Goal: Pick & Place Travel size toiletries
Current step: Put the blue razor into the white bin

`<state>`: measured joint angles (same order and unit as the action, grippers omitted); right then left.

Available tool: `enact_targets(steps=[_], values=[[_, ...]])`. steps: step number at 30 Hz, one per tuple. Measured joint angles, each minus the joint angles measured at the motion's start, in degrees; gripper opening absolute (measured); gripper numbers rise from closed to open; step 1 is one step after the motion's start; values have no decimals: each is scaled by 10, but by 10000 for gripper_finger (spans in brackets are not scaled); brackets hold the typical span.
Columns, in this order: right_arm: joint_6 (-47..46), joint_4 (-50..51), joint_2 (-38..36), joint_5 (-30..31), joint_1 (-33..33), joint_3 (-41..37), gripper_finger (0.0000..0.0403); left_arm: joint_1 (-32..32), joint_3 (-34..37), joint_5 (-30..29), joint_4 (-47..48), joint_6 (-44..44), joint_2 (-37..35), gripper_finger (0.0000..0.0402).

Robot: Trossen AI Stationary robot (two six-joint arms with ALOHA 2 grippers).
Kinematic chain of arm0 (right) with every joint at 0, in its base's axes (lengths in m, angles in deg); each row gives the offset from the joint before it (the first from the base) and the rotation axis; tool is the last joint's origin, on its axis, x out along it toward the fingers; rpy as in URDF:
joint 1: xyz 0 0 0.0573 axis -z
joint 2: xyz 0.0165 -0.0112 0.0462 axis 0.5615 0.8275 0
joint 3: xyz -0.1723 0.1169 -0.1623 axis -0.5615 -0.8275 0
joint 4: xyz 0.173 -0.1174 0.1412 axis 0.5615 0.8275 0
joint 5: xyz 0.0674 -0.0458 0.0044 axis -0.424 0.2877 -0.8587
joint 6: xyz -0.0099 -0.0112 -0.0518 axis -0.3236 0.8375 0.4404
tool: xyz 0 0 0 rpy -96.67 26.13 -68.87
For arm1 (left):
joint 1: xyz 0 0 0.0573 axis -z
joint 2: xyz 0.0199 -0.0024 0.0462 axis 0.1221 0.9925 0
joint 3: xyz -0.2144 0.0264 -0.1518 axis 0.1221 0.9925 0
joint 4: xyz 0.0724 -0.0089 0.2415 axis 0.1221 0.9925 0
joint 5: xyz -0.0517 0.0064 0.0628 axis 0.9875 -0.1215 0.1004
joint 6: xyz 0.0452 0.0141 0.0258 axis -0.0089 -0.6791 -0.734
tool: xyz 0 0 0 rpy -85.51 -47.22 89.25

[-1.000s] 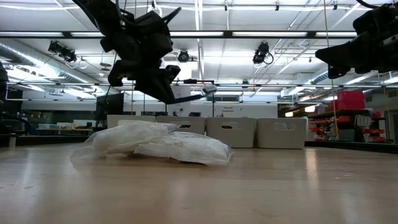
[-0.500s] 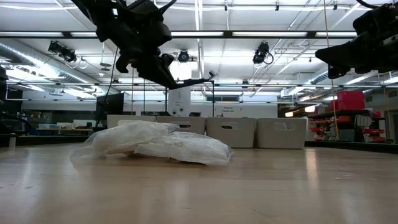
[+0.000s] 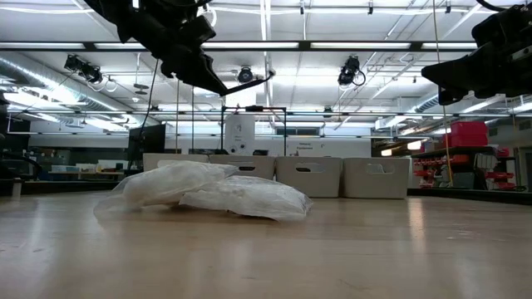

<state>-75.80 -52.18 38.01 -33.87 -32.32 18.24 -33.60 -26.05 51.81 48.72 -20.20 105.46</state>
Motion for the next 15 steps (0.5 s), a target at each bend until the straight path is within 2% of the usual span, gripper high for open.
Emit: enact_targets(steps=[10,15], values=[[0,0,0,0,0,0,14,-47,0,-40,22,130,-1,44],[0,0,0,0,0,0,14,-62,0,-45,30,151,-1,45]])
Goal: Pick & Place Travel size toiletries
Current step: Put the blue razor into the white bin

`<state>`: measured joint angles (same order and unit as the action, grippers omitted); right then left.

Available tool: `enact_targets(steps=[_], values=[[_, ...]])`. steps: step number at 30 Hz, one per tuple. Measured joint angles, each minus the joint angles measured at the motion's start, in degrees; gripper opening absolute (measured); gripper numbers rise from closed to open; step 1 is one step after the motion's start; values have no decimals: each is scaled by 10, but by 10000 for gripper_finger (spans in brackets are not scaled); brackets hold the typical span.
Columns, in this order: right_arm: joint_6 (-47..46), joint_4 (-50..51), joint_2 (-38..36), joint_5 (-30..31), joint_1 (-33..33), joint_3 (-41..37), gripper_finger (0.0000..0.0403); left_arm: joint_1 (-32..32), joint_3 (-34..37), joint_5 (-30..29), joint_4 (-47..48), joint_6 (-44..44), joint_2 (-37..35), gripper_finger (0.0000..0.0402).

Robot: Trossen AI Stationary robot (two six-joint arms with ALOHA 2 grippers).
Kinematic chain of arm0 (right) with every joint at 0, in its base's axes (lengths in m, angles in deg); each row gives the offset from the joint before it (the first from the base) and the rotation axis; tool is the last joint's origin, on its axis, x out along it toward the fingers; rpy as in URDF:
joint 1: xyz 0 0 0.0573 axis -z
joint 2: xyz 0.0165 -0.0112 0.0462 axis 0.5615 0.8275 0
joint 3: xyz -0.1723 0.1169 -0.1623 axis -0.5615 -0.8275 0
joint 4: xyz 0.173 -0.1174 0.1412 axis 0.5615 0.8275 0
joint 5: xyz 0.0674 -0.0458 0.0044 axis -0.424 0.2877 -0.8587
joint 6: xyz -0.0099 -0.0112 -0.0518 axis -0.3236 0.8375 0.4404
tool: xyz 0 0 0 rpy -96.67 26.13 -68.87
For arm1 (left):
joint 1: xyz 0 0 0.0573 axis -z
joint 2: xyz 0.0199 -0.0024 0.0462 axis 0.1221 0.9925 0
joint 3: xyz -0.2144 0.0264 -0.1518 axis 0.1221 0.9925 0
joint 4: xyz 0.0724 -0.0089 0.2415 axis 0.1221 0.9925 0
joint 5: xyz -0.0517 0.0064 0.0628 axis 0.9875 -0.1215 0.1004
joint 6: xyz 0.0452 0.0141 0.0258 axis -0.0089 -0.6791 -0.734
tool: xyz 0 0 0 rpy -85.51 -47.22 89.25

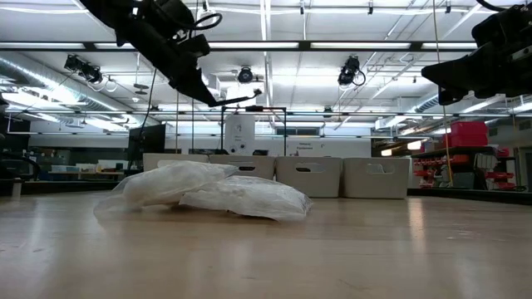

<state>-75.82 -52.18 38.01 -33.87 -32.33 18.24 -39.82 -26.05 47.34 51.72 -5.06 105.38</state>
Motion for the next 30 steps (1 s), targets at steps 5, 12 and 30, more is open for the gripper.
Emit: enact_targets(steps=[5,12,30], values=[[0,0,0,0,0,0,14,-10,0,-14,10,24,0,48],[0,0,0,0,0,0,14,-47,0,-74,50,86,1,44],[0,0,0,0,0,0,14,-97,0,-103,98,191,1,49]])
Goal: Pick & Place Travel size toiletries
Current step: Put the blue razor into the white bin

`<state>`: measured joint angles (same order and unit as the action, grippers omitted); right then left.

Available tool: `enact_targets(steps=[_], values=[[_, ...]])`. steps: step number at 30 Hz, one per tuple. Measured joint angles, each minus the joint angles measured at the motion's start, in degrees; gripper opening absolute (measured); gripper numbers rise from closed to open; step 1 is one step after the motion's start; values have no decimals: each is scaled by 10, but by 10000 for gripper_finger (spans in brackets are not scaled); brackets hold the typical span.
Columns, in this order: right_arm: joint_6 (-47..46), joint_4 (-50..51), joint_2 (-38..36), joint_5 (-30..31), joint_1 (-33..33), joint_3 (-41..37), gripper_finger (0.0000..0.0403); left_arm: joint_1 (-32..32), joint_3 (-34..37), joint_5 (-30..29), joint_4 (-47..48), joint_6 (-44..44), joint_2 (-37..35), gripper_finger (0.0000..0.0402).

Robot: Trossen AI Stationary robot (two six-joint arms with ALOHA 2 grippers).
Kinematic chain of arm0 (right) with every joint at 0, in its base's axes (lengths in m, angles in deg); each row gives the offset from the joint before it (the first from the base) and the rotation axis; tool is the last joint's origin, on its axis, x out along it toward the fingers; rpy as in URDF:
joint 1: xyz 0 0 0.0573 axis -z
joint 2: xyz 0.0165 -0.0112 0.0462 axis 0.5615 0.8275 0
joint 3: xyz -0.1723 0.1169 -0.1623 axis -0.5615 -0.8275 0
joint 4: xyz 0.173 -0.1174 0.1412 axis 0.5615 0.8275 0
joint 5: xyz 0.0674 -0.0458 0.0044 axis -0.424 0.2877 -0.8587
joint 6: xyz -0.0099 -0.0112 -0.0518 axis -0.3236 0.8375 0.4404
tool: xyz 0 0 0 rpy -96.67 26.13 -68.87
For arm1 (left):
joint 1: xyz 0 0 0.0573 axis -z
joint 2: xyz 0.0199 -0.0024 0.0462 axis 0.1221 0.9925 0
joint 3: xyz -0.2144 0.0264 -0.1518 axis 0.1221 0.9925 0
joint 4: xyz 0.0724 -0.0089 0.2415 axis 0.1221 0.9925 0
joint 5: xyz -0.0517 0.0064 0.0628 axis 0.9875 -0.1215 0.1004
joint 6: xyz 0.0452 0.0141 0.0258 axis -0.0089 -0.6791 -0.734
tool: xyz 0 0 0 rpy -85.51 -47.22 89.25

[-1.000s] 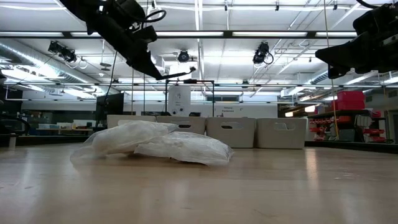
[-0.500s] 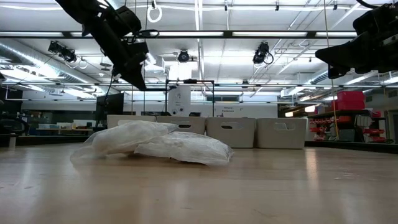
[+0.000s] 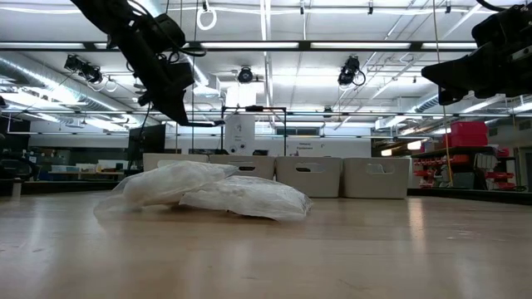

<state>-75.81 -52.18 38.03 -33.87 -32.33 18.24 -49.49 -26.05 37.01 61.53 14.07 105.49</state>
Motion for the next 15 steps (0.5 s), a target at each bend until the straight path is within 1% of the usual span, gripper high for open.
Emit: enact_targets(steps=[3,11,15], values=[[0,0,0,0,0,0,14,0,15,-5,-23,23,0,44],[0,0,0,0,0,0,14,0,114,-15,-102,69,0,49],[0,0,0,0,0,0,14,0,137,-15,-118,77,0,45]])
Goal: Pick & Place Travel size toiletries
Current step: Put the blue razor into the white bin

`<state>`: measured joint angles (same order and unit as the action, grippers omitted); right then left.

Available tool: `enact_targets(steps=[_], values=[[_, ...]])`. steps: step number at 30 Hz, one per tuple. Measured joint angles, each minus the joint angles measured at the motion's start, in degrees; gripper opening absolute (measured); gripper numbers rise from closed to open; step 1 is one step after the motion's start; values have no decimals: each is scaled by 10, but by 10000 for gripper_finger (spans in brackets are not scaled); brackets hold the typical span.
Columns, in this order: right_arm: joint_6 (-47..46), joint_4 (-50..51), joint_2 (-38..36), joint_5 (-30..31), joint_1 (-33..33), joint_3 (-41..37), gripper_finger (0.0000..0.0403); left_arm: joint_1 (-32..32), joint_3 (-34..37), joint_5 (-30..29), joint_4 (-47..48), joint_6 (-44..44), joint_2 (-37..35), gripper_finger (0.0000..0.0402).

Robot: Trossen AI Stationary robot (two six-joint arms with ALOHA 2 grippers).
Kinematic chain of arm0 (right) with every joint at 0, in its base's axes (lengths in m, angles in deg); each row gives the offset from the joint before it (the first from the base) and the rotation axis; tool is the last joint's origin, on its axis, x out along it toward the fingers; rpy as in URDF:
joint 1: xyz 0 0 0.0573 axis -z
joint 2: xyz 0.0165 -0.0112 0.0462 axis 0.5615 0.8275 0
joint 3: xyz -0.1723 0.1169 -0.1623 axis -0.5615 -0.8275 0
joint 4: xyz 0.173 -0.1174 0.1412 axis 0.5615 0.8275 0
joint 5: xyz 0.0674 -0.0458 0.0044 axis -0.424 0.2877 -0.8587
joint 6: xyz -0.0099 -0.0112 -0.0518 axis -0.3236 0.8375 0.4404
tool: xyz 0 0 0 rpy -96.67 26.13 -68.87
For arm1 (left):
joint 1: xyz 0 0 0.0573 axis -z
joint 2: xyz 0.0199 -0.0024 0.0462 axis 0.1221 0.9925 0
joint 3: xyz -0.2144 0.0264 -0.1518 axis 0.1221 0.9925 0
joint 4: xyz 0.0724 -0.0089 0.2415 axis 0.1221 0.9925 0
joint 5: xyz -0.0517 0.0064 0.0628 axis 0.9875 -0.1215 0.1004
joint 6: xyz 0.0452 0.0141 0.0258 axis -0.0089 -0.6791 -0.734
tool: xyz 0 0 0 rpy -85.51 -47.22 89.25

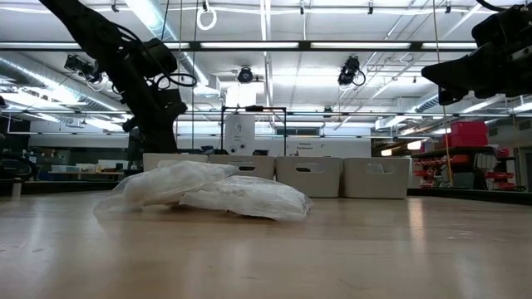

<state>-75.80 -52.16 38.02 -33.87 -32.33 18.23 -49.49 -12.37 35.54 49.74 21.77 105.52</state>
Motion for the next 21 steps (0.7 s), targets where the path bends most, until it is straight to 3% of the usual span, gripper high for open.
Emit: enact_targets(steps=[21], values=[[0,0,0,0,0,0,14,-1,6,-30,-2,16,0,57]])
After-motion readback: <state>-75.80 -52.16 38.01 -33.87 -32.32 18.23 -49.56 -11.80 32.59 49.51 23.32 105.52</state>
